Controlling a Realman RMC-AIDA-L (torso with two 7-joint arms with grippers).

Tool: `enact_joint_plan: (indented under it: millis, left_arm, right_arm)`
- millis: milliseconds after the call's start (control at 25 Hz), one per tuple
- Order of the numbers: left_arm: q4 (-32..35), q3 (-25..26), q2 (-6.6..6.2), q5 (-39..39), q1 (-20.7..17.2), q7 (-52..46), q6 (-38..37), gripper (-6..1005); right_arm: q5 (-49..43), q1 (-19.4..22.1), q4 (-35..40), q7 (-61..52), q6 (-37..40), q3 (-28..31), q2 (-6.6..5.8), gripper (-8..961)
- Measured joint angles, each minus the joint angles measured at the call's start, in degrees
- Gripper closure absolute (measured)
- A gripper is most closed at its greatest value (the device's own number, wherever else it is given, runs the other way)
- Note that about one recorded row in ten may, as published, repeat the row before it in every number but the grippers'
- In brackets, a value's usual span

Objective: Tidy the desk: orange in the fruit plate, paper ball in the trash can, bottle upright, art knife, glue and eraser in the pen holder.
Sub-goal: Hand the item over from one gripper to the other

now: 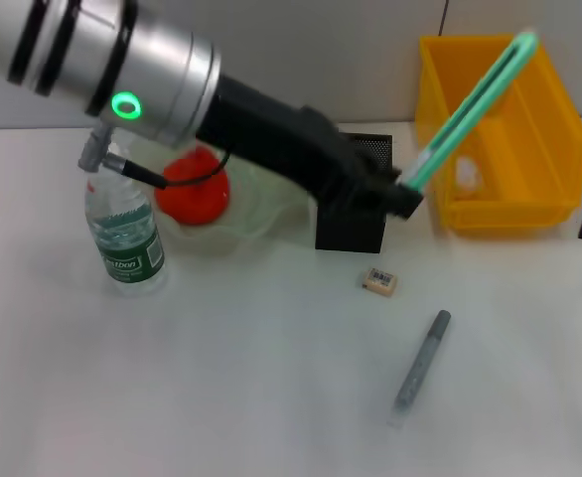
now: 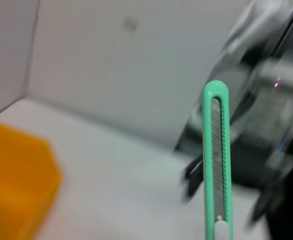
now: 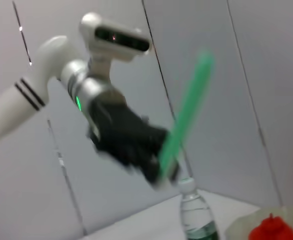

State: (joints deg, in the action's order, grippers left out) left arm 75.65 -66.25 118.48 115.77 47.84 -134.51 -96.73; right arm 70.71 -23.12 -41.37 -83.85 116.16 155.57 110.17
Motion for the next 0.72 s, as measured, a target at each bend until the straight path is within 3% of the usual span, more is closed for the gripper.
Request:
enact_joint_plan:
  millis: [40,200,400,520,720]
  left_arm:
    - [0.44,-2.18,-0.06,2.78,-0.23,1.60,0.87,803]
    - [1.01,-3.75,-0.07,6.71,-0.27,3.75,1.23,803]
    - [3.75,-6.84,0.01,10.99,-0.44,4.83,1.96,803]
    - [9.42,-11.21,-0.03,16.93,-0.50,5.31,1.94,803]
    - [12.50,-15.96,0.07,23.08,0.23,5.74,1.59,803]
  right_arm:
    - [-0.49,-0.65,-1.69,-6.59,1.22,-0.08,-0.85,189]
    - [-2.67,-2.01,-4.47,-15.49,3.06,-0.18,-1.81,191]
    - [-3.84,-3.43,-6.36,-24.76,3.74,-0.18,-2.24,194]
    - [-5.80,-4.82,-6.17,-30.69,3.66,-0.18,-2.94,196]
    - [-6.77,-6.48,-6.26,-40.91,4.37,-0.18,-4.18,199]
